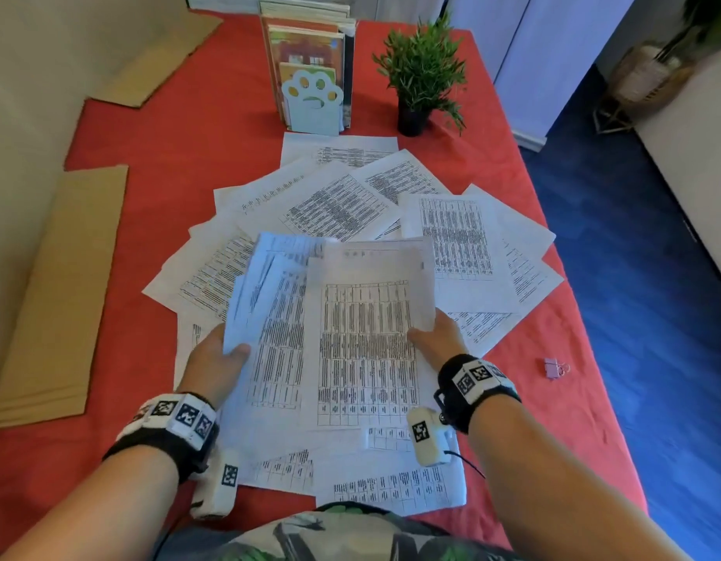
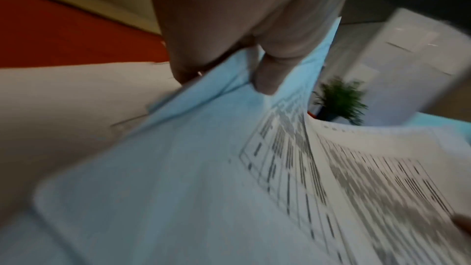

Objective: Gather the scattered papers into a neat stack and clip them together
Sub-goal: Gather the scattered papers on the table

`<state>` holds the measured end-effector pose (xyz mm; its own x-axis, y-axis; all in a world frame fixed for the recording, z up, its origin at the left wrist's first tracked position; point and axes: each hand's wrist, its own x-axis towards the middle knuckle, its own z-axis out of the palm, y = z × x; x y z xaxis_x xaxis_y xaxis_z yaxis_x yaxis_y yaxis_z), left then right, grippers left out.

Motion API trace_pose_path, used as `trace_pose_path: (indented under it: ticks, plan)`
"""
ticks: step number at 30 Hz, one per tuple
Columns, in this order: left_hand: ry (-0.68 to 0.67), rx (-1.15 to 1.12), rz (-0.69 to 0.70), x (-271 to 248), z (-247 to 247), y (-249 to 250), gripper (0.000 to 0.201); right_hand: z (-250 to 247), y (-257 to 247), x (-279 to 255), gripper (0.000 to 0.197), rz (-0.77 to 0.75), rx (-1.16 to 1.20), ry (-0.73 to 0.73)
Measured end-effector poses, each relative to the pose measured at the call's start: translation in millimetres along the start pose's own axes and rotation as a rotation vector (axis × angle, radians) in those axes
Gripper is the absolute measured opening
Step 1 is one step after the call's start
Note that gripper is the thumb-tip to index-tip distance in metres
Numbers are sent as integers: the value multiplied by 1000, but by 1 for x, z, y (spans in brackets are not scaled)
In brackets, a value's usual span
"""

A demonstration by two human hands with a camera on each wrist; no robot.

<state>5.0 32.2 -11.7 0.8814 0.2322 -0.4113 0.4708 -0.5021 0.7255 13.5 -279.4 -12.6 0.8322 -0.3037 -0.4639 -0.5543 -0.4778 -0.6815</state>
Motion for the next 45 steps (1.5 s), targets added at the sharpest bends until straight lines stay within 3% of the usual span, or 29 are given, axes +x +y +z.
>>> trace_pose_path:
  ticks: [3, 6, 9, 14, 18, 22, 27, 29, 32, 33, 36, 38, 41, 45]
  plan:
    - [72, 100, 87, 1, 11, 10, 37, -13, 2, -2, 33, -1, 99, 99]
    - [108, 143, 91, 8, 16, 11, 35, -26, 0, -4, 27, 17, 197, 108]
    - [236, 157, 90, 15, 9, 11, 35, -34, -4, -2, 24, -19, 217, 135]
    - [399, -19, 88, 26, -25, 12, 32, -40, -1, 1, 24, -38, 187, 142]
    - [310, -105, 26, 25, -38, 10, 31, -33, 1, -2, 41, -2, 164, 68]
    - [117, -154, 0, 17, -17, 8, 23, -14, 1, 0, 47, 44, 131, -12]
    - [-55, 38, 9, -1, 29, 16, 34, 2, -8, -9, 37, 192, 388, -215]
    - [-103, 96, 23, -8, 46, 25, 39, 5, -11, -15, 39, 186, 358, -281]
    - [-181, -19, 40, -16, 65, 32, 31, 7, -7, -17, 45, 30, 108, -153]
    - [-146, -73, 21, -15, 67, 32, 30, 6, -4, -15, 47, 10, 63, -98]
    - [146, 1, -124, 1, 53, 28, 43, -7, 2, -9, 37, 24, 88, 60]
    - [268, 160, -322, 11, 38, 22, 66, -21, 7, -2, 30, 39, 108, 138]
    - [279, 299, -453, 20, 24, 18, 92, -37, 14, 7, 28, 59, 186, 187]
    - [253, 260, -445, 32, 23, 14, 80, -49, 15, 16, 28, 75, 252, 212]
